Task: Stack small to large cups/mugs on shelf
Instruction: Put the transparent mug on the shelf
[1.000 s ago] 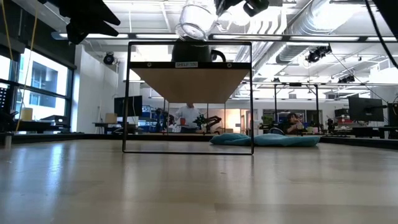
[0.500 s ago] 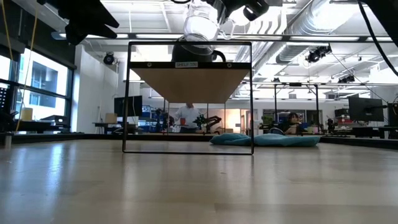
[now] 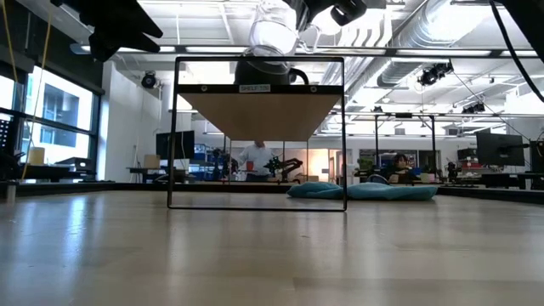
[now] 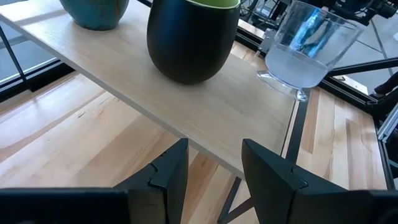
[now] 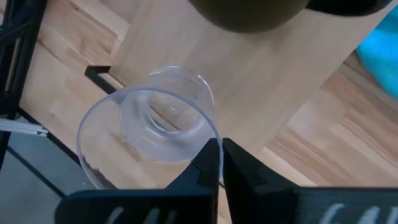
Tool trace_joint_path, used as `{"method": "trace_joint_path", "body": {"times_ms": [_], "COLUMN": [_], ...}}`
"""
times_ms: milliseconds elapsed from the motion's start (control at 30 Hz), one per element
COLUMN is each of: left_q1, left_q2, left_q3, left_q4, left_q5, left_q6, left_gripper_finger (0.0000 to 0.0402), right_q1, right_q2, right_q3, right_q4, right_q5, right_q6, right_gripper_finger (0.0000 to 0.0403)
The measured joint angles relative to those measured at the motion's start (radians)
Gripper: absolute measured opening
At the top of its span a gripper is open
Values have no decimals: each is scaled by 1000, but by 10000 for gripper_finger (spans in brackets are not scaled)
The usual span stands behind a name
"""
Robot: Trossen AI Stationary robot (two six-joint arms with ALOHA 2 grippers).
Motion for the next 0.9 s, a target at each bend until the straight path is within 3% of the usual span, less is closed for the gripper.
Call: {"method": "trace_joint_path", "body": {"times_ms": [900], "left_q1": [0], "left_q2": [0], "left_q3": [0], "left_q4": [0], "left_q5": [3], "left_q6": [-48], "left_gripper_finger": [138], "right_q1": [11], "right_q2": [37], "right_q3": [-1], "right_q4": [-6], "right_q5": [19], "right_q6": [35], "right_gripper_finger": [0]}}
